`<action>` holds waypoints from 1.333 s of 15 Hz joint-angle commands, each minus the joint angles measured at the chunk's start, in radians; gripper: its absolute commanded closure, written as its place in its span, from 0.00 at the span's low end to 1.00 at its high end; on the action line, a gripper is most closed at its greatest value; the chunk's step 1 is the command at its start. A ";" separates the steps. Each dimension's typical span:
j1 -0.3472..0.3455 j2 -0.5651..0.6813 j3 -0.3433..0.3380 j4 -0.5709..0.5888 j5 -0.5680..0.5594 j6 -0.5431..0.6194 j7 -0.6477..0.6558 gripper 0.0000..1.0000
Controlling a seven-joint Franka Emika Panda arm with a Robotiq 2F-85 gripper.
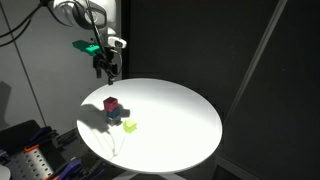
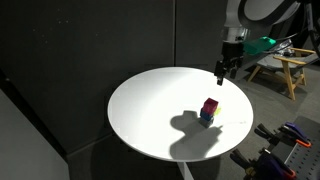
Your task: Put the pink block on top of the stack on the left.
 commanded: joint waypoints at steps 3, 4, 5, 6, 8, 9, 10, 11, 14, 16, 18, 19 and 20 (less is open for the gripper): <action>-0.009 -0.115 -0.006 -0.065 0.025 0.032 -0.027 0.00; -0.009 -0.130 -0.008 -0.072 0.024 0.031 -0.029 0.00; -0.010 -0.146 -0.010 -0.079 0.023 0.029 -0.032 0.00; -0.010 -0.160 -0.012 -0.084 0.024 0.026 -0.035 0.00; -0.010 -0.192 -0.016 -0.099 0.024 0.025 -0.042 0.00; -0.010 -0.205 -0.018 -0.104 0.023 0.024 -0.044 0.00; -0.010 -0.221 -0.020 -0.109 0.023 0.021 -0.046 0.00; -0.011 -0.231 -0.022 -0.113 0.022 0.018 -0.047 0.00; -0.012 -0.256 -0.029 -0.112 0.024 -0.003 -0.049 0.00; -0.012 -0.262 -0.032 -0.100 0.026 -0.034 -0.049 0.00; -0.011 -0.266 -0.035 -0.089 0.027 -0.072 -0.050 0.00; -0.011 -0.269 -0.036 -0.086 0.026 -0.089 -0.050 0.00; -0.011 -0.273 -0.035 -0.083 0.025 -0.108 -0.049 0.00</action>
